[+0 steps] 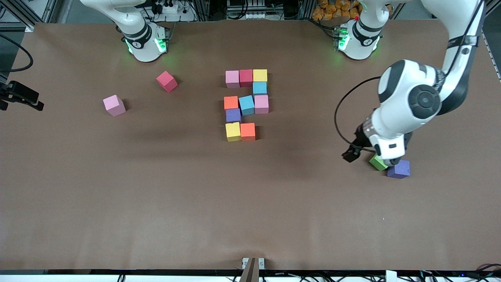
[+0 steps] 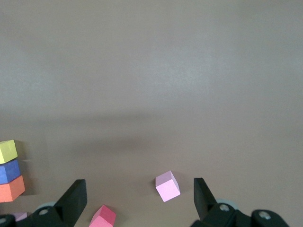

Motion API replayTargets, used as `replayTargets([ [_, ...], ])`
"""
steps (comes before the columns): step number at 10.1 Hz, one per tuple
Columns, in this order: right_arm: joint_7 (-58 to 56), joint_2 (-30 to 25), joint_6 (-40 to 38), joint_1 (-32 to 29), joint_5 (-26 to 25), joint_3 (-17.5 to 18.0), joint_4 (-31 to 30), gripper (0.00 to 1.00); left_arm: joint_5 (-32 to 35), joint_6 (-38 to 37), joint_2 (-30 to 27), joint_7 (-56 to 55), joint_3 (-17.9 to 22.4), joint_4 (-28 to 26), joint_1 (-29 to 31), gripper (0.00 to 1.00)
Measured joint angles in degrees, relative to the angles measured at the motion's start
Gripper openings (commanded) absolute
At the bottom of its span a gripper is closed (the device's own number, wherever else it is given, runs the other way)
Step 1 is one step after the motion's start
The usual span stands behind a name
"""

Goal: Form number 2 with 11 blocks
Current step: 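Move the left gripper to the green cube beside the purple cube, then lower and grasp the green cube with the left gripper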

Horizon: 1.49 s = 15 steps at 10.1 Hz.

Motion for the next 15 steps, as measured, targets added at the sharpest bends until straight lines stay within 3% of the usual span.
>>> replayTargets([
  [3,0.0,0.02,0.0,0.0,0.0,0.01,-0.01,1.0,-0.64,0.02,-1.52,17.52,0.06,-5.5,9.45,1.0],
  [6,0.0,0.03,0.0,0.0,0.01,0.04,-0.01,1.0,-0.83,1.35,-0.56,22.39,0.37,-7.67,14.34,1.0],
  [10,0.0,0.08,0.0,0.0,0.01,0.11,-0.01,1.0,1.27,6.2,4.49,23.38,2.91,-7.92,15.03,1.0],
  [15,0.0,0.33,0.01,0.0,0.01,0.22,-0.01,1.0,2.69,15.95,10.64,23.26,2.97,-7.51,14.78,1.0],
])
